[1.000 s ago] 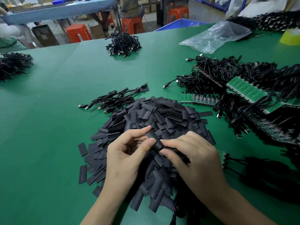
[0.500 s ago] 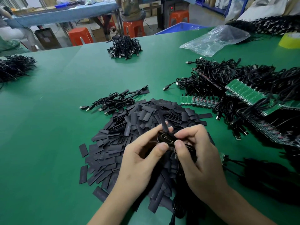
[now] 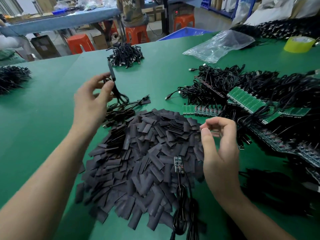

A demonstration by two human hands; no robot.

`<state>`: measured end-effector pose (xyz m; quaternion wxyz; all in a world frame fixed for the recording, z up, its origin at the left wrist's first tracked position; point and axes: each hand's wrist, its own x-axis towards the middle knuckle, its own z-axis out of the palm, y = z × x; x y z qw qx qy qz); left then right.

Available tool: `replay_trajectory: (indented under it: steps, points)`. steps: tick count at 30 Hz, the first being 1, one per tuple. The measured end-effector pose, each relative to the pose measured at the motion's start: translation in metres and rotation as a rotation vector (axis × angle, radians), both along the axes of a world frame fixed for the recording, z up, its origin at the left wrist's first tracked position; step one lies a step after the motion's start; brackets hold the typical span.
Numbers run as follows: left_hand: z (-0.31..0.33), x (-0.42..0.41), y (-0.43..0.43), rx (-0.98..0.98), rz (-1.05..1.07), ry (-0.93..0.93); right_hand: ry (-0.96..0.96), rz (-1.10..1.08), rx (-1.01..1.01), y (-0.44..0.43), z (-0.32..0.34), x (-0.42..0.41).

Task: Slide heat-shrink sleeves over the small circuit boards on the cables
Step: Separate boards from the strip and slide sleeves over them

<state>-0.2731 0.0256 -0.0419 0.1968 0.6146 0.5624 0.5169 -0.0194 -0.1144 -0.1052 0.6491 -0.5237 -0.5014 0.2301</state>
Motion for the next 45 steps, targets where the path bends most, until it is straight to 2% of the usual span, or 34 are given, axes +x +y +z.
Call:
replay_trajectory:
  steps: [3,5,10,13,16,18,21,23,28,30,33,37,40,45]
  points:
    - [-0.015,-0.011,0.043,0.005,0.108,0.512,0.013,-0.013,-0.042,0.003,-0.001,0.003]
    - [-0.023,-0.011,0.056,0.013,0.135,0.664,0.016,-0.009,-0.042,0.003,-0.001,0.004]
    - [-0.036,0.005,0.049,-0.071,0.029,0.807,-0.039,0.029,-0.050,0.002,-0.001,0.001]
    - [-0.032,0.028,0.009,0.017,-0.036,0.680,-0.103,0.073,-0.081,0.002,-0.002,0.000]
    - [-0.024,0.051,-0.049,-0.058,-0.211,0.543,-0.124,0.072,-0.074,0.002,0.000,-0.001]
    - [-0.025,0.066,-0.085,-0.145,-0.271,0.616,-0.123,0.074,-0.067,0.002,0.001,-0.001]
    - [-0.035,0.087,-0.118,-0.210,-0.202,0.841,-0.138,0.073,-0.058,0.000,0.000,-0.001]
    - [-0.044,0.095,-0.125,-0.221,-0.164,0.857,-0.157,0.079,-0.058,-0.001,0.000,-0.003]
    - [-0.052,0.098,-0.129,-0.248,-0.206,0.637,-0.210,0.106,-0.063,-0.002,0.000,-0.004]
    - [-0.052,0.096,-0.130,-0.253,-0.261,0.421,-0.211,0.134,-0.069,-0.002,0.001,-0.005]
    - [-0.046,0.088,-0.134,-0.364,-0.349,0.052,-0.212,0.200,-0.111,-0.003,0.002,-0.005]
    - [-0.045,0.075,-0.140,-0.450,-0.383,-0.311,-0.203,0.412,-0.154,-0.005,-0.001,-0.005]
    - [-0.051,0.072,-0.144,-0.450,-0.404,-0.391,-0.160,0.515,-0.194,-0.005,-0.002,-0.004]
    - [-0.057,0.068,-0.145,-0.429,-0.418,-0.423,-0.104,0.661,-0.269,-0.001,-0.002,-0.003]
